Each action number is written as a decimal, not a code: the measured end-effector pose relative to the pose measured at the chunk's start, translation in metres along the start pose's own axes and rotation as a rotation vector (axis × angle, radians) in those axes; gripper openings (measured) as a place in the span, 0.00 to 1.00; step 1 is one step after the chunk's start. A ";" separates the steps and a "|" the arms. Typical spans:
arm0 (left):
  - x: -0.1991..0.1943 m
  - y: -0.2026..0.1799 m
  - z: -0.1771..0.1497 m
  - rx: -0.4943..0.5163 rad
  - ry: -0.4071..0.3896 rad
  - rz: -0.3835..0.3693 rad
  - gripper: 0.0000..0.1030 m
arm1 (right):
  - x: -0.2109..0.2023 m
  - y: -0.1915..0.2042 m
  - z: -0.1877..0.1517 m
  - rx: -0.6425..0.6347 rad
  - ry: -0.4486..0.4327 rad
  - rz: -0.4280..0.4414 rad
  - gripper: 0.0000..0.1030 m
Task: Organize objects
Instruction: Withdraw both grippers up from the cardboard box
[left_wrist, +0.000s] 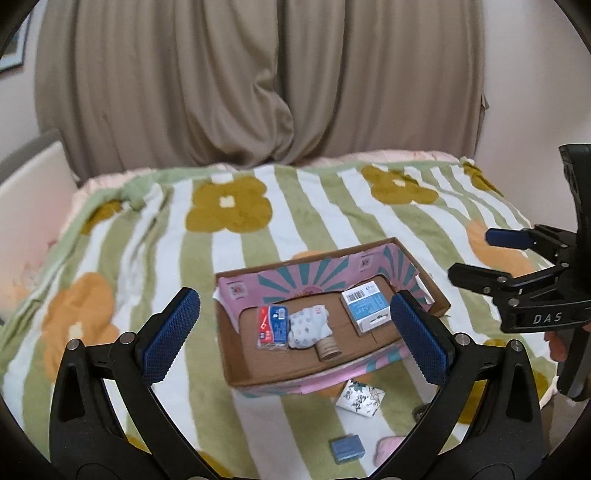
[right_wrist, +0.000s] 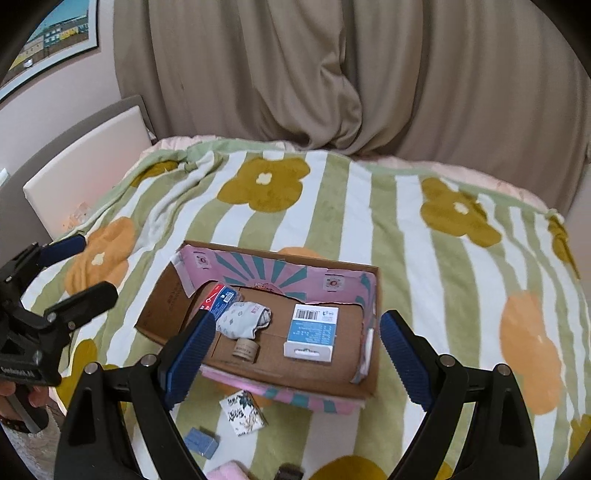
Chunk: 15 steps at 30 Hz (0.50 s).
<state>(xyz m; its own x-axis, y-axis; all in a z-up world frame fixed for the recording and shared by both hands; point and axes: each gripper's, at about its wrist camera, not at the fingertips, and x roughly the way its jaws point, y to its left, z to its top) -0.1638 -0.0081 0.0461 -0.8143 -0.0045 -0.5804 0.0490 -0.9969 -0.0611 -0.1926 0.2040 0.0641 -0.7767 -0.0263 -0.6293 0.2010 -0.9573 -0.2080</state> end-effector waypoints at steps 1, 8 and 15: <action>-0.010 -0.003 -0.005 0.002 -0.012 0.004 1.00 | -0.011 0.001 -0.005 -0.003 -0.021 -0.012 0.86; -0.049 -0.019 -0.032 0.000 -0.048 0.041 1.00 | -0.058 0.012 -0.037 0.004 -0.101 -0.025 0.86; -0.080 -0.019 -0.073 -0.075 -0.040 0.040 1.00 | -0.091 0.022 -0.081 0.029 -0.136 -0.021 0.86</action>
<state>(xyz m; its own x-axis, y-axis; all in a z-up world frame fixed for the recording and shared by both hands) -0.0575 0.0172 0.0347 -0.8331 -0.0487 -0.5509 0.1237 -0.9873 -0.0998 -0.0693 0.2085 0.0560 -0.8545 -0.0433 -0.5177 0.1681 -0.9660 -0.1967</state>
